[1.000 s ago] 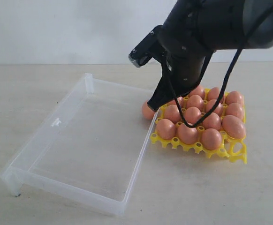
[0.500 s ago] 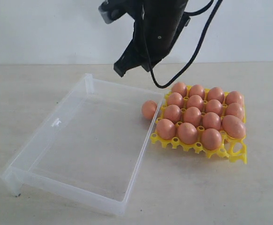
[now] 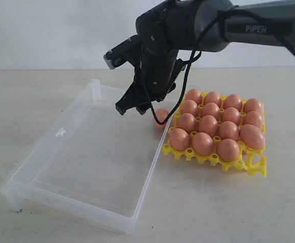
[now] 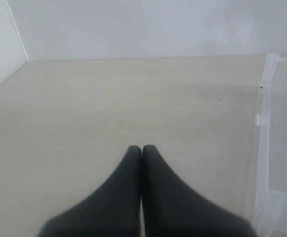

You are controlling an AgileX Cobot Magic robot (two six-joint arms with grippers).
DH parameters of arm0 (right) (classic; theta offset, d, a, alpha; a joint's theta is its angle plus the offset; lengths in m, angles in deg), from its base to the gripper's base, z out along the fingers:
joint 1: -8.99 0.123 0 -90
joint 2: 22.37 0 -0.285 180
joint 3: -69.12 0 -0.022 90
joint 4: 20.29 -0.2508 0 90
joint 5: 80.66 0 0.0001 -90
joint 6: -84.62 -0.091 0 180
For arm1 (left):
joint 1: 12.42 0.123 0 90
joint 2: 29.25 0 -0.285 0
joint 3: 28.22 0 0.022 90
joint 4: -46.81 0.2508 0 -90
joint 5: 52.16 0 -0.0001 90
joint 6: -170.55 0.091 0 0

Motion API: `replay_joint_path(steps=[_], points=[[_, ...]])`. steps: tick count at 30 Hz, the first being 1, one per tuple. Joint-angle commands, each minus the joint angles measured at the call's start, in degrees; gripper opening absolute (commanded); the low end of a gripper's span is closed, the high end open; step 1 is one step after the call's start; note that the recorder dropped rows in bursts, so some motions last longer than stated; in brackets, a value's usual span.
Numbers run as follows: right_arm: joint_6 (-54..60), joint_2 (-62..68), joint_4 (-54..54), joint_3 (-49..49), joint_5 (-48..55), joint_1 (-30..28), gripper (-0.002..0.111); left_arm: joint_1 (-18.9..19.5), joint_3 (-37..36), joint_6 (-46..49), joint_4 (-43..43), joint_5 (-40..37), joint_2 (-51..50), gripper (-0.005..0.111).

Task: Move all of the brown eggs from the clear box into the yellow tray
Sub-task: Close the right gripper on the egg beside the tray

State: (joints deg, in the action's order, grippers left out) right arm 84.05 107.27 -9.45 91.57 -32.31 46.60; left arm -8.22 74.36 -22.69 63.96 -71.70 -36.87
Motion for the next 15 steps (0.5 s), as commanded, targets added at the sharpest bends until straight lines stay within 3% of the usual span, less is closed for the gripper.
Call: replay_joint_path(steps=[1, 15], points=[[-9.09, 1.62, 1.90, 0.33, -5.24, -0.38, 0.053, -0.18, 0.20, 0.13, 0.21, 0.04, -0.17, -0.004], [-21.66, 6.80, 13.33, 0.33, -5.41, -0.51, 0.053, -0.18, 0.20, 0.13, 0.21, 0.04, -0.17, -0.004]])
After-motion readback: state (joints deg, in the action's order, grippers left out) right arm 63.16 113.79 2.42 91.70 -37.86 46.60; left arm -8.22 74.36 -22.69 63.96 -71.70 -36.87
